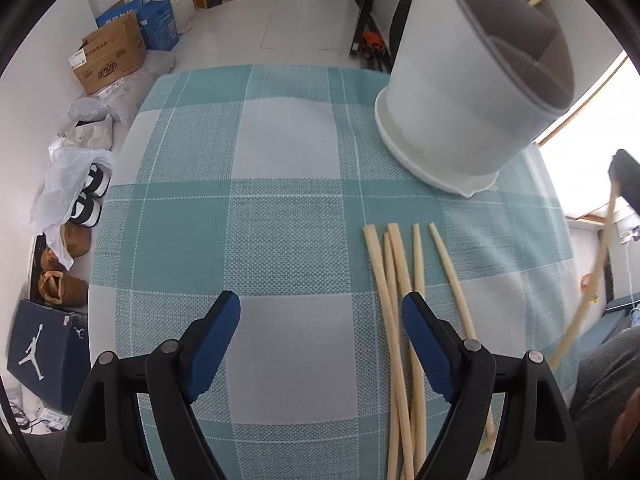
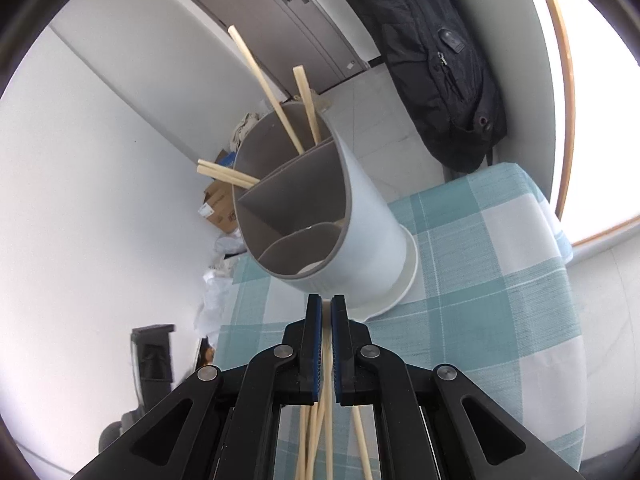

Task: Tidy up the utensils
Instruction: 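Grasp a chopstick with the left tool while right holds its chopsticks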

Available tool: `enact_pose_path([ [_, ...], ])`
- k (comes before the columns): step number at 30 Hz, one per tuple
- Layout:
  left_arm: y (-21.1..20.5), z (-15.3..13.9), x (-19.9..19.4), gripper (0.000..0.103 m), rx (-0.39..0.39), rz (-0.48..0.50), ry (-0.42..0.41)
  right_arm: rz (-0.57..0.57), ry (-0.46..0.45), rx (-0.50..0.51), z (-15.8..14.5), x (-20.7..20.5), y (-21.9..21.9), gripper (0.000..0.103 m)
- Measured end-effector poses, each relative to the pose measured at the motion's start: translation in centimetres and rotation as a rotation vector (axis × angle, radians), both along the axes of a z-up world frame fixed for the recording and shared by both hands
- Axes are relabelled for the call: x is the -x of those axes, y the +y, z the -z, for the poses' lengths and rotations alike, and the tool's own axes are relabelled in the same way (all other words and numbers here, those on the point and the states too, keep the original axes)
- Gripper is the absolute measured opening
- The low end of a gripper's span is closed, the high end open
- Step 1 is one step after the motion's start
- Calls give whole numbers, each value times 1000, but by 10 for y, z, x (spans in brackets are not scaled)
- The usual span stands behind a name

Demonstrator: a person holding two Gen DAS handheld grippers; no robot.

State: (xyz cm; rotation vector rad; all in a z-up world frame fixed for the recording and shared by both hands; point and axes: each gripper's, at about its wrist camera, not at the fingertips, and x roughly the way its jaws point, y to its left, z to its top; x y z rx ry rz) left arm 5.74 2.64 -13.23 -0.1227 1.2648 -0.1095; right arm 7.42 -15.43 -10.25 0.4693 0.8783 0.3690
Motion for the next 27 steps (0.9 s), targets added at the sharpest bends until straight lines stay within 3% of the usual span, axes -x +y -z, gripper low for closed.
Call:
enact_pose_path([
  [4,-1,3,0,79,-56,-1,19,6,-23,-1,-1,3,-2,4],
  [8,2,4,3,78,-51,-3,16,5,-30,-7,-3,5,-5,4],
  [12,6,3,0,65,-62,-8,2,15,-26,-33,-4,3,-11,4],
  [16,9,5,-8,65,-45,-29,7,23,-17,-60,-5,1,-14,4],
  [21,-2,9,-20,66,-123,-9,2,21,-21,-70,-7,2,-15,4],
  [27,0,11,-29,65,-119,-15,6,27,-33,-85,-11,3,-21,4],
])
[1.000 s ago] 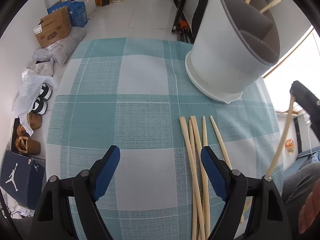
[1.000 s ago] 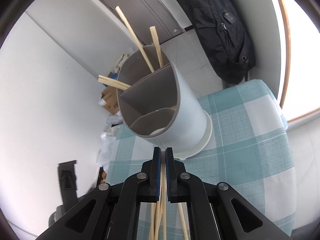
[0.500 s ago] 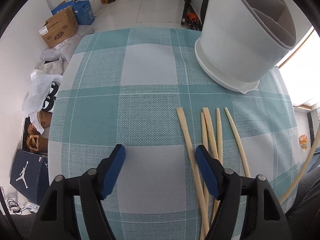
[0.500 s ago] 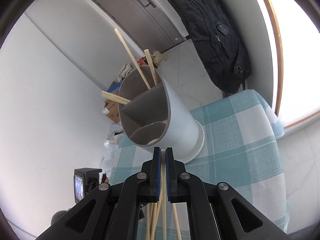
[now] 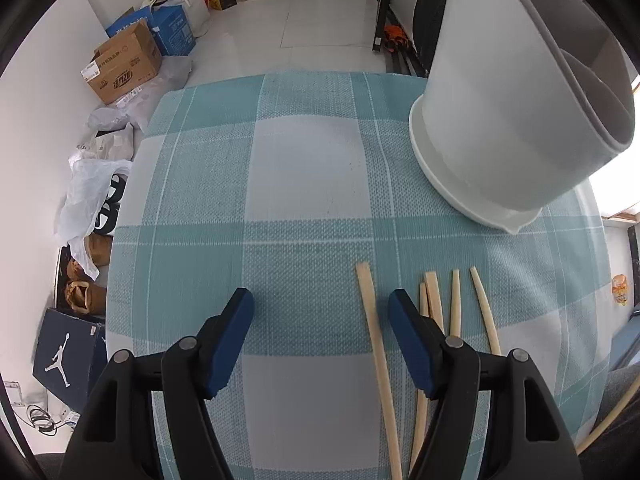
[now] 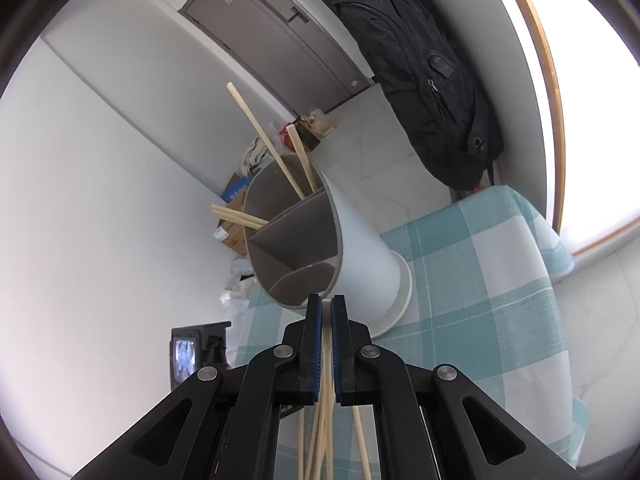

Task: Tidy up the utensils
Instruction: 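Grasp a chopstick with the left tool while right holds its chopsticks, then lift both held chopsticks up over the utensil holder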

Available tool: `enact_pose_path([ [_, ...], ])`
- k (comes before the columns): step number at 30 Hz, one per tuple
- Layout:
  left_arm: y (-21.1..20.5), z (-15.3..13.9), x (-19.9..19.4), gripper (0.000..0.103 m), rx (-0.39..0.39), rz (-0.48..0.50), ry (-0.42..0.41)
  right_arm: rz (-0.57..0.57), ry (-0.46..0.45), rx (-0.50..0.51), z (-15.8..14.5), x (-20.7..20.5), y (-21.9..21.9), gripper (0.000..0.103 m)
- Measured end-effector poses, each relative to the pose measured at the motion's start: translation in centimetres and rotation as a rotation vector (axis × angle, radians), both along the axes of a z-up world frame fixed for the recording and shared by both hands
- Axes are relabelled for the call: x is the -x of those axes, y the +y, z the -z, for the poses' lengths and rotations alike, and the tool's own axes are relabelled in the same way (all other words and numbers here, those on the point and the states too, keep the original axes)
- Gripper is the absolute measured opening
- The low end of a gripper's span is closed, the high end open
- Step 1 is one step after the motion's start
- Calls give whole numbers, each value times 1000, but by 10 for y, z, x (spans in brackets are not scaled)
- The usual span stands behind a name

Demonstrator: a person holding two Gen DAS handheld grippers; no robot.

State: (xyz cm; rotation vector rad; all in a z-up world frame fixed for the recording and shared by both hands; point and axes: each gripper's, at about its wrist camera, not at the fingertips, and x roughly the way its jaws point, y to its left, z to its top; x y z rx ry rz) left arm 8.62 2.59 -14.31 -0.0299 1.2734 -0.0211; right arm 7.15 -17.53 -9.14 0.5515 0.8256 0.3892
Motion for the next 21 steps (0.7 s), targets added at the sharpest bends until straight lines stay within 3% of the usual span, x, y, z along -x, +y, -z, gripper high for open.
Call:
enact_pose_path([
  [2,-1,0,-2,60,2,7,-9,1,5,-7,0,-1,-2,4],
  [4,-4,-3,-3,31,3,22,-24,1,5,-7,0,0,-2,4],
  [7,-10,-6,-3,6,15,38,-16,-1,-1,1,-1,0,-2,4],
  [14,-5,-10,-6,2,55,8,-28,8,-16,23,-3,2,-1,4],
  [21,7,-48,14,2,108,-10,-185,8,-51,49,-5,6,2,4],
])
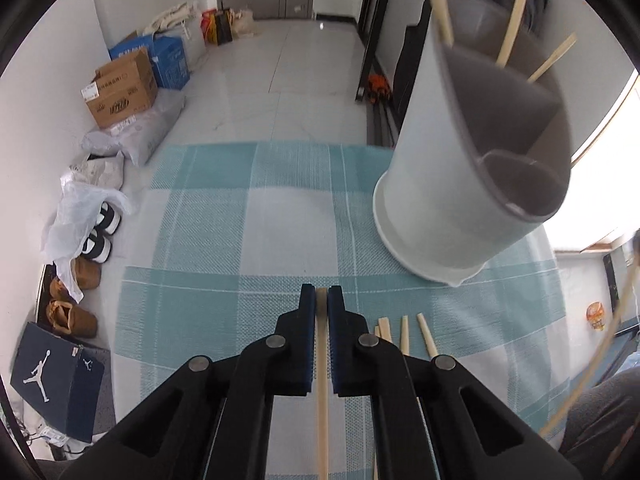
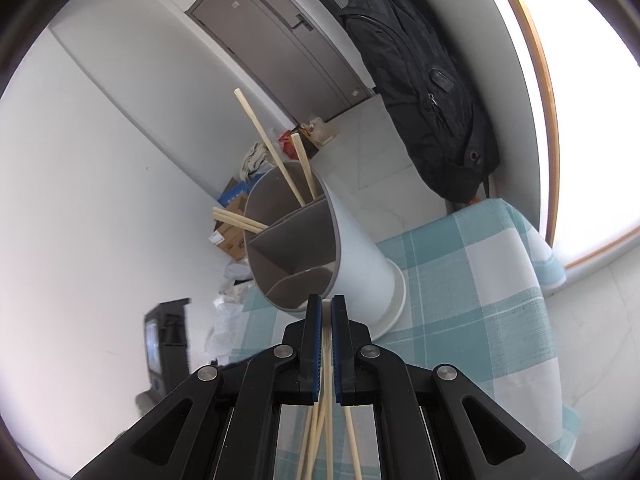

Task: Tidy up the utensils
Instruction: 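Lift both held chopsticks up over the utensil holder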

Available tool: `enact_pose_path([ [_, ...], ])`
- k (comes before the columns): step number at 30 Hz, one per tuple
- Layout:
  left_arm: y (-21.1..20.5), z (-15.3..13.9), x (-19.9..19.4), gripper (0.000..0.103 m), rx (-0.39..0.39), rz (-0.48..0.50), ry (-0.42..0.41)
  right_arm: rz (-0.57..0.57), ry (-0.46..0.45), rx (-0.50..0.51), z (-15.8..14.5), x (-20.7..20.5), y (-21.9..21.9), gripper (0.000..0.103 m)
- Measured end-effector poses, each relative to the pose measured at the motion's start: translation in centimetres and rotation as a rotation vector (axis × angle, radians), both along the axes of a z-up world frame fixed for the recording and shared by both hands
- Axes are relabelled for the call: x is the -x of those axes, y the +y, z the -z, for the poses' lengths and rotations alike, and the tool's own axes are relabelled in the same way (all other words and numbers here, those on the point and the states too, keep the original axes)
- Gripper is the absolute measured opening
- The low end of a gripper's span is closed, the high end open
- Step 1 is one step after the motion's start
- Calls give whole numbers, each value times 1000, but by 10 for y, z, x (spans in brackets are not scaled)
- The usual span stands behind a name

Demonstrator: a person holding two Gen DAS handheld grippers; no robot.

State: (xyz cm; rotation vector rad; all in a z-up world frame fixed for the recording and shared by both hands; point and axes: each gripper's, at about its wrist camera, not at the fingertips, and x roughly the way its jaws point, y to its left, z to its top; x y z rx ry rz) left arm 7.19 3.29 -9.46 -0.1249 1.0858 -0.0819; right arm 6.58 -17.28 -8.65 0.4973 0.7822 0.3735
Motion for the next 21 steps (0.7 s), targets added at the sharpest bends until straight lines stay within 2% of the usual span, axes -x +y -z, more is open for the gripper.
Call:
enact_pose_path([
  [6,2,-31,22,2,42,-8,-119,-11,-53,25,-6,8,8,4],
  [12,8,-45,33,2,66,-2,-211,-46,-146,68,-16,26,25,4],
  [21,13,-63,44,2,93,22,-274,-79,-257,132,-35,47,47,4],
])
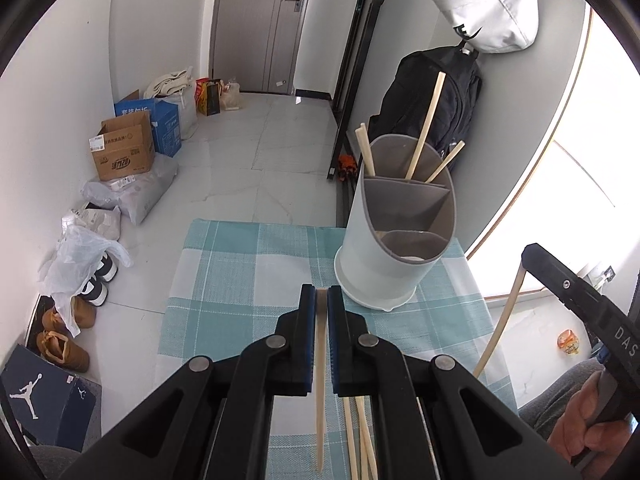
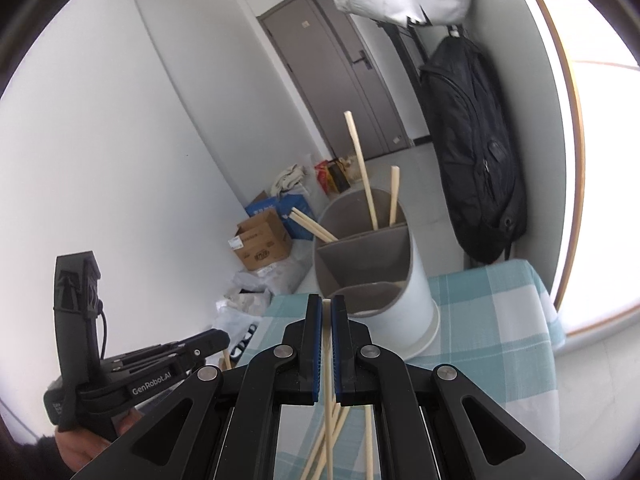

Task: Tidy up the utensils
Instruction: 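Lift both held chopsticks up over the utensil holder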

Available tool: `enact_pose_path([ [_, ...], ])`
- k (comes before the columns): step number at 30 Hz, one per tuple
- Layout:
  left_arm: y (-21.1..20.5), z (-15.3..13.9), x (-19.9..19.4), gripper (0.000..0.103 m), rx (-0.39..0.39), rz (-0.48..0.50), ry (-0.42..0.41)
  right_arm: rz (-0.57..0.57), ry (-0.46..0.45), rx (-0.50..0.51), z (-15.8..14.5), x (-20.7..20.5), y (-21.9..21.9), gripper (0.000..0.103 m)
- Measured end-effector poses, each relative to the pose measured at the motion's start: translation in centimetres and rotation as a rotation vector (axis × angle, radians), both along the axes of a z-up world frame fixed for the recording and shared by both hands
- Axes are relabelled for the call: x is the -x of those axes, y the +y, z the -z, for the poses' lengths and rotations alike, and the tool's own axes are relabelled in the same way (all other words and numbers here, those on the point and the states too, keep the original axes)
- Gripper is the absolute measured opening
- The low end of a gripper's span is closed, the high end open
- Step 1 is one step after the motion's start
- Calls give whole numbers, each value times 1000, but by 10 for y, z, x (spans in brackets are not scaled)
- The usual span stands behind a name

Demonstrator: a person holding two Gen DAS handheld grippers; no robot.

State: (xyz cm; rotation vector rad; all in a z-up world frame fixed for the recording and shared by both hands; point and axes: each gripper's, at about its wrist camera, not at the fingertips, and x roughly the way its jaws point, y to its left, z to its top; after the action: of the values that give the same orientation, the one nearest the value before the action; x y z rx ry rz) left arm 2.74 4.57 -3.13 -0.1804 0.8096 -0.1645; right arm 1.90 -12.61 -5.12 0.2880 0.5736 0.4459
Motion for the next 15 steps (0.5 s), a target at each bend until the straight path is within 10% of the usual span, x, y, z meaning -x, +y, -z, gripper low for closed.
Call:
enact_pose_path([
  [15,-10,-33,5,2,32,57,-48,49,-72,-7,-36,1,-6,4],
])
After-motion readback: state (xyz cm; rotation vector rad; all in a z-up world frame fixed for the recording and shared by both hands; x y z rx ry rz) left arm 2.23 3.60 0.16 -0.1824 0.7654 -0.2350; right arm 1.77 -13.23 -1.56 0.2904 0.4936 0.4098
